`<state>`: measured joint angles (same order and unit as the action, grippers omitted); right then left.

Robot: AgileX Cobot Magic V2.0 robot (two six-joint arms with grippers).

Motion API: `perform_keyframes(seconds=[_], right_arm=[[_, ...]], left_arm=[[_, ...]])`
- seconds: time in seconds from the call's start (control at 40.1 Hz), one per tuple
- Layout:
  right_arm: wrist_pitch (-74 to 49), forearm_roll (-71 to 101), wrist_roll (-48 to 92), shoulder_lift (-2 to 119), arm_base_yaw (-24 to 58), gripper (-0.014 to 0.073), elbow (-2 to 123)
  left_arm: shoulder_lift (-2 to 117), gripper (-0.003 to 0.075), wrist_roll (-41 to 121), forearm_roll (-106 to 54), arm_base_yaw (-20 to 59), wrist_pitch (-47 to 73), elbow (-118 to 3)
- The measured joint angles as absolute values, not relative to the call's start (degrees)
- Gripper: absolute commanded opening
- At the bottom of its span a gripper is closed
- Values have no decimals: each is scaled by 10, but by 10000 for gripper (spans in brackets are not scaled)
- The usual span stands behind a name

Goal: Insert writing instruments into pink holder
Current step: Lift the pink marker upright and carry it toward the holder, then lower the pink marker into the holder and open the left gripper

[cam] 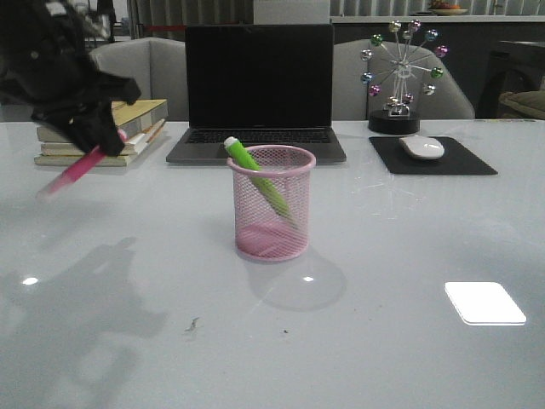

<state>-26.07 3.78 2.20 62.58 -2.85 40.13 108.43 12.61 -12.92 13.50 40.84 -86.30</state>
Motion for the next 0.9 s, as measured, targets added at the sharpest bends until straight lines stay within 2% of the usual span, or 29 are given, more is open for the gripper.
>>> perform_keyframes(seconds=[0.249, 0.573, 0.747, 0.897], right_arm=[[-263, 38, 22, 626, -29, 395, 401], [-269, 28, 22, 626, -29, 395, 401], [-269, 27, 22, 626, -29, 395, 401], [-269, 24, 22, 626, -29, 395, 401]], left_arm=[[1024, 92, 128, -147, 193, 297, -863], [1002, 92, 128, -182, 306, 66, -800], [1002, 92, 128, -188, 371, -97, -729], [1002, 92, 121, -195, 422, -288, -651]])
